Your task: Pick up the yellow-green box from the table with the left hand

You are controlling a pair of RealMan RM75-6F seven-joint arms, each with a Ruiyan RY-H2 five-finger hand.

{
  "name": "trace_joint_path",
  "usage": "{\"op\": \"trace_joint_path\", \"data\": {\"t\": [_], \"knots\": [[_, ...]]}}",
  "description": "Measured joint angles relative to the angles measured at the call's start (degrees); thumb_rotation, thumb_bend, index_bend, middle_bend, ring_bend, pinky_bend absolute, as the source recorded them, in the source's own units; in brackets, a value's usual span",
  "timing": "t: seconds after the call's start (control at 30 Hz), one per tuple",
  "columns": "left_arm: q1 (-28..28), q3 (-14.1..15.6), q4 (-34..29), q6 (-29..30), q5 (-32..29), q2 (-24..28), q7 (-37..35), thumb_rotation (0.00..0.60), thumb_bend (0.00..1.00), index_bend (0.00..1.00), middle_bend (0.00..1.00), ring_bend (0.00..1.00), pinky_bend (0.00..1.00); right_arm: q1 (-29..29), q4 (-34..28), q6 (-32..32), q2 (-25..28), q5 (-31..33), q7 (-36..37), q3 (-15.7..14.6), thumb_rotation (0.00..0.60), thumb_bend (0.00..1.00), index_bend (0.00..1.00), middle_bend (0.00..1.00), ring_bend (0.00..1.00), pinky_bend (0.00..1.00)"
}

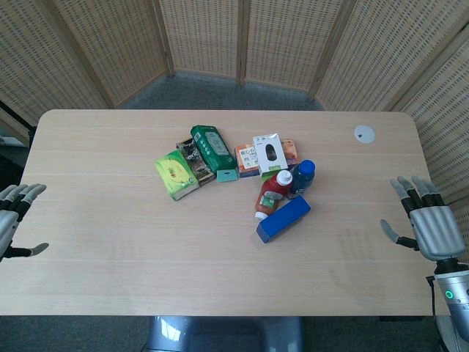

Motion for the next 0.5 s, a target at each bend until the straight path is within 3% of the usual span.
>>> {"op": "trace_joint_path", "data": {"t": [0.5], "knots": [[-3.60,-0.44,1.98,-4.49,0.92,-0.23,0.75,0.600,0.18,0.00,0.00,0.00,0.00,-1.49,-0.83,2.36,0.55,-0.45,0.90,-0.13,0.026,0.38,0.00,0.00,0.00,0.00]]}}
